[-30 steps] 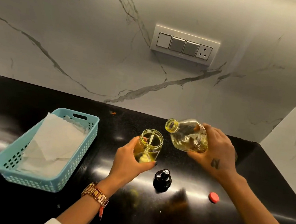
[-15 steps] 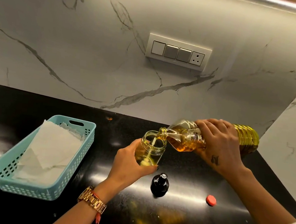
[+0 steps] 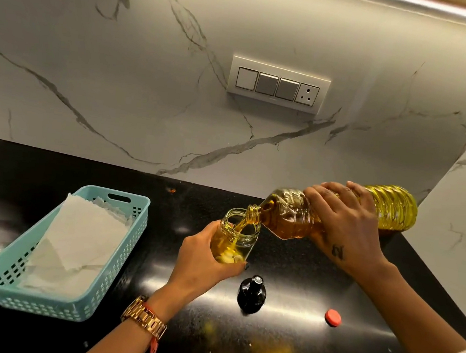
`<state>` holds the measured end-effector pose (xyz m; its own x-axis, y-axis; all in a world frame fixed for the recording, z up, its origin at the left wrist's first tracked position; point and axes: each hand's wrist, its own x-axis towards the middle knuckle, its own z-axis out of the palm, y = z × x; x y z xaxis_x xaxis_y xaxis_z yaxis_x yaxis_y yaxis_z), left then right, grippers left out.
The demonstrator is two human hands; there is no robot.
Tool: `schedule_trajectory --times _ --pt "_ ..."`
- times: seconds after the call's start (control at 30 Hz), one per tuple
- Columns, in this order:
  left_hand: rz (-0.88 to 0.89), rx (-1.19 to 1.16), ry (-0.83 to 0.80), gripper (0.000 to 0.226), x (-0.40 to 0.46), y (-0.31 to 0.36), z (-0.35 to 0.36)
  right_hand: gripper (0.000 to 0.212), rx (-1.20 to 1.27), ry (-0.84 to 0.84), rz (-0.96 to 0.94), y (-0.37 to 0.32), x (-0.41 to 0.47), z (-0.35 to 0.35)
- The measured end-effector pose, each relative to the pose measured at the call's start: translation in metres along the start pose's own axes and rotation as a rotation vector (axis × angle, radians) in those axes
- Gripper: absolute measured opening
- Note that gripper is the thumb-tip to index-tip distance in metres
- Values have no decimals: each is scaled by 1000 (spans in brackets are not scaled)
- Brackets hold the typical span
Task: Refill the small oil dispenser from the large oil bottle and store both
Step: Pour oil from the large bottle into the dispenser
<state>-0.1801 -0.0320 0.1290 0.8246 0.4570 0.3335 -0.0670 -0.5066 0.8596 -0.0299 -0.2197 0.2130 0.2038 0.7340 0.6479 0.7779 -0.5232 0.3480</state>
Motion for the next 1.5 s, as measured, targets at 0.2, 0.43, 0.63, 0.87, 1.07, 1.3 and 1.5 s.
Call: schedule_trajectory --times 0.2,0.43,0.63,0.87,1.07,1.3,1.5 --pt "5 3 4 56 0 -1 0 67 -7 30 -7 -1 3 -2" --pt "19 5 4 53 1 0 0 57 -18 34 -19 -1 3 -5" --pt "31 11 4 53 0 2 0 58 -23 35 -25 0 3 -6" --pt "27 1 6 55 -2 1 0 68 -35 41 -27 -2 2 -7" --pt "27 -4 9 55 -3 0 0 69 -48 46 -32 -2 1 -8" --pt "28 -10 13 58 -3 1 1 71 -58 46 -30 -2 1 -10" --pt "20 -11 9 59 -3 0 1 73 -57 58 -35 -2 1 -11"
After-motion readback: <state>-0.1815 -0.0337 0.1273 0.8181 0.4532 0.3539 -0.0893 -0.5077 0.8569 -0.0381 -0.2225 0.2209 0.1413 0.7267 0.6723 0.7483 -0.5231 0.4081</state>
